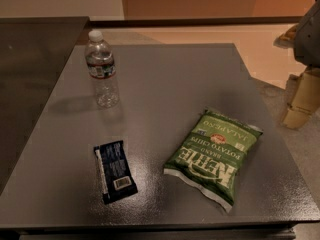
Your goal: Move water bottle near rxbar blueberry
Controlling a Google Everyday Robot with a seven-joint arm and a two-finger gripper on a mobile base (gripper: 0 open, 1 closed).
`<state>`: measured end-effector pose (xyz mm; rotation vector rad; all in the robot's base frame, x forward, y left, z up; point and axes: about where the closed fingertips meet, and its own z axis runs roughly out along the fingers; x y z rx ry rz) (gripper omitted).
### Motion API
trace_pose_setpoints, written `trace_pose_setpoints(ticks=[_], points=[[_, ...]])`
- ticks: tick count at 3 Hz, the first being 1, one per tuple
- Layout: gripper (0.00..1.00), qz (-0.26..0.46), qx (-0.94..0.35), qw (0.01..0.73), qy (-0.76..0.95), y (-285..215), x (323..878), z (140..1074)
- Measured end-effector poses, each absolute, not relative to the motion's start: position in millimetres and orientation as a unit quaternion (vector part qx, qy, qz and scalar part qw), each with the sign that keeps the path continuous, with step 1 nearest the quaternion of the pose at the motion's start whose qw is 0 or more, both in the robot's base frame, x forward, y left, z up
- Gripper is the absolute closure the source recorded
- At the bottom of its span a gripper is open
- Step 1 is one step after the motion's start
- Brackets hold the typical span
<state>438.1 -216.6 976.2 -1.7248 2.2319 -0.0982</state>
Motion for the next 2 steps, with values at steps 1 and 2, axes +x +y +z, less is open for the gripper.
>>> trace_pose_setpoints(ticks=[1,2], points=[[0.0,-0.033,-0.606,0.165,0.777,-203.8,439.5,978.8],[0.0,-0.017,-0.607,0.18,0.774,-178.3,442.0,973.3]])
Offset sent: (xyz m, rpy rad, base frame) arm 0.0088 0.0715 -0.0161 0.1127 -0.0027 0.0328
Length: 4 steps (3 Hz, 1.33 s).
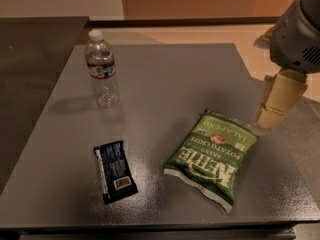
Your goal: Move water bottle near rxbar blueberry
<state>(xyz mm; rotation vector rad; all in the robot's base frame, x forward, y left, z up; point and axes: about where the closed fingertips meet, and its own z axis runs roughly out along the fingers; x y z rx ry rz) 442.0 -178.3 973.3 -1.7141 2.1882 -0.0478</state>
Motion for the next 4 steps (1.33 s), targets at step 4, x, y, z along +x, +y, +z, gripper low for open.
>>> trace_pose_setpoints(ticks=[4], points=[[0.0,0.06,-0.587,0.3,0.749,-66.1,485.6,947.4]])
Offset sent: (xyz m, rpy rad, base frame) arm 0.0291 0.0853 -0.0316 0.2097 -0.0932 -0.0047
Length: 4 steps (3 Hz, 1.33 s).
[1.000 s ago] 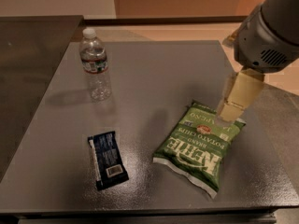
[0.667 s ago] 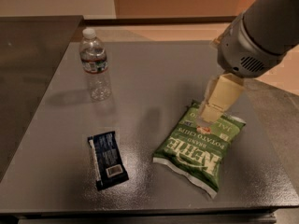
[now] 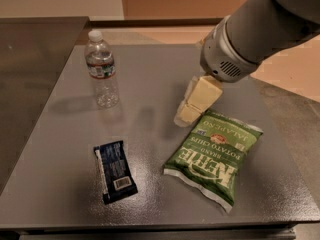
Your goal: Move water bottle near rxbar blueberry
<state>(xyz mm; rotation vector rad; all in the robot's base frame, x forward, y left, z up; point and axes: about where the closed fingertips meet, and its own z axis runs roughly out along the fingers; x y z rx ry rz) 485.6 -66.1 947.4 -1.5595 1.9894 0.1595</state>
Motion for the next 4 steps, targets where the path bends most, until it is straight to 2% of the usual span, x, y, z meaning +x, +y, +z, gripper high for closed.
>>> trace_pose_setpoints(ticks=[4], points=[[0.0,0.138,-0.598,0.32,0.722,45.9,551.2,936.3]])
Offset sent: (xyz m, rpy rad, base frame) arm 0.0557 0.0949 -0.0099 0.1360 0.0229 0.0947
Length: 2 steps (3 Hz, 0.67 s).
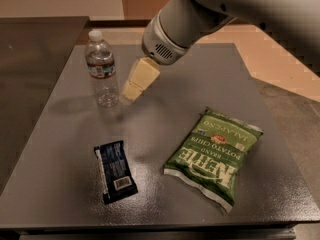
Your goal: Move water bottle near rxbar blueberry
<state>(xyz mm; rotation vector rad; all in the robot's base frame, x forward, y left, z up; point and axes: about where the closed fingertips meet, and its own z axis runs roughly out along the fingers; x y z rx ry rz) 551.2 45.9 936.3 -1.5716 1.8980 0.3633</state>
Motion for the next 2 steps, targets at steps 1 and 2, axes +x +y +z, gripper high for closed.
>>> trace_pose_setpoints(ticks=[1,2], points=[[0.0,0.145,-0.592,0.327,0.722,64.1,567.8,938.2],[0.0,0.152,-0.592,0.333,0.718,81.5,578.2,938.6]])
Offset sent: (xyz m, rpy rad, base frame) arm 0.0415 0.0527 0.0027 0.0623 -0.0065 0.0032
